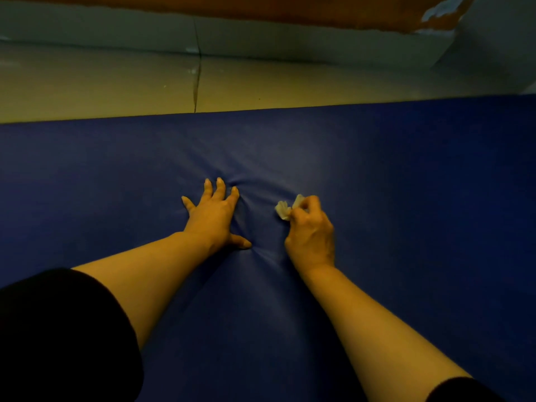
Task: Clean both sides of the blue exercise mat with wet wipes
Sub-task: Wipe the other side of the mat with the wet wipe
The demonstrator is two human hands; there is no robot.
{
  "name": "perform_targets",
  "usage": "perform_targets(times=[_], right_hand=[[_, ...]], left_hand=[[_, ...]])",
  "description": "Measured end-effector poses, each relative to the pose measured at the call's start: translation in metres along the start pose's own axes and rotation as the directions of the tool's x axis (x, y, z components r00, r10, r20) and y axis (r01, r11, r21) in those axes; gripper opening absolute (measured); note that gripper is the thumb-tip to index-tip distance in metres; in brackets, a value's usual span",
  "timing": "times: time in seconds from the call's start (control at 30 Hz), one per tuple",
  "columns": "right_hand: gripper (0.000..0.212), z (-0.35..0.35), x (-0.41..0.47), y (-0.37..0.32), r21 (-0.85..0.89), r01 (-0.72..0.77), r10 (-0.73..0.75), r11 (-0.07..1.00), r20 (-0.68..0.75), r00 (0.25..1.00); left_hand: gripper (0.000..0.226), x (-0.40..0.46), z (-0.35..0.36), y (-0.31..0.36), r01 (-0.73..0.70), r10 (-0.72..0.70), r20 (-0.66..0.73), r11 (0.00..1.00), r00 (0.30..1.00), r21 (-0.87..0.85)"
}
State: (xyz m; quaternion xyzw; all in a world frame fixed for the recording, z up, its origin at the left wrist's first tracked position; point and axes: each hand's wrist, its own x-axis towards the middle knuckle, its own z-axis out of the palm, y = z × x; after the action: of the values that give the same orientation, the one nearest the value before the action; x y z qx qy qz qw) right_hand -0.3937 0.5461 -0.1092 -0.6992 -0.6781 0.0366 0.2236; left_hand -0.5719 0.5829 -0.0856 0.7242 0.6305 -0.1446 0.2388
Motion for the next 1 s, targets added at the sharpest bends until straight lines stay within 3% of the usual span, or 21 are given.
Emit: perform_targets(times=[0.07, 0.13, 0.2, 0.27, 0.37, 0.47, 0.57, 0.63, 0.73, 0.83, 0.9, 1.0], right_hand=[[0.011, -0.003, -0.01, -0.014, 0.013, 0.035, -0.034, 0.999, -0.039, 0.999], [0.007, -0.005, -0.026, -0.03, 0.067, 0.175, -0.178, 0.982, 0.04, 0.983], [0.021, -0.013, -0.034, -0.037, 0.106, 0.253, -0.272, 0.962, 0.254, 0.928], [0.013, -0.022, -0.029, -0.026, 0.092, 0.207, -0.226, 0.974, 0.401, 0.888], [0.002, -0.034, -0.018, 0.001, 0.049, 0.0, -0.016, 0.999, 0.32, 0.947], [0.009, -0.034, -0.03, -0.003, 0.016, -0.124, 0.119, 0.992, 0.194, 0.974], [0.011, -0.026, -0.059, -0.033, 0.118, 0.02, -0.048, 0.993, 0.237, 0.97], [0.004, -0.026, -0.067, -0.034, 0.148, 0.128, -0.172, 0.981, 0.343, 0.923], [0.011, -0.043, -0.058, -0.008, 0.072, 0.027, -0.054, 0.997, 0.411, 0.91], [0.014, -0.062, -0.062, 0.013, -0.033, -0.174, 0.177, 0.984, 0.261, 0.949], [0.013, -0.065, -0.079, -0.001, -0.014, -0.152, 0.15, 0.988, 0.252, 0.956], [0.006, -0.053, -0.105, -0.028, 0.126, -0.003, -0.039, 0.992, 0.324, 0.945]], left_hand=[[0.122, 0.0, 0.0, 0.001, -0.003, 0.003, -0.001, 1.0, 1.0, 0.011], [0.121, 0.0, 0.0, 0.0, -0.005, 0.005, -0.006, 1.0, 1.0, 0.006], [0.12, 0.0, 0.0, -0.001, -0.008, 0.008, -0.008, 1.0, 1.0, 0.006], [0.12, -0.002, 0.001, -0.001, -0.012, 0.012, -0.006, 1.0, 1.0, 0.003], [0.12, -0.008, 0.003, 0.0, -0.001, 0.0, -0.022, 1.0, 1.0, -0.022], [0.109, -0.018, 0.007, 0.01, 0.03, -0.031, -0.029, 0.999, 0.999, -0.044], [0.084, -0.037, 0.019, 0.024, 0.051, -0.052, -0.03, 0.998, 0.998, -0.049], [0.071, -0.052, 0.031, 0.031, 0.023, -0.023, 0.003, 1.0, 1.0, -0.02], [0.069, -0.077, 0.044, 0.036, -0.029, 0.03, 0.071, 1.0, 0.997, -0.011], [0.068, -0.101, 0.051, 0.043, -0.045, 0.049, 0.122, 0.998, 0.991, -0.041], [0.067, -0.117, 0.056, 0.049, -0.051, 0.057, 0.145, 0.998, 0.988, -0.042], [0.067, -0.134, 0.067, 0.055, -0.06, 0.069, 0.17, 0.996, 0.983, -0.06]])
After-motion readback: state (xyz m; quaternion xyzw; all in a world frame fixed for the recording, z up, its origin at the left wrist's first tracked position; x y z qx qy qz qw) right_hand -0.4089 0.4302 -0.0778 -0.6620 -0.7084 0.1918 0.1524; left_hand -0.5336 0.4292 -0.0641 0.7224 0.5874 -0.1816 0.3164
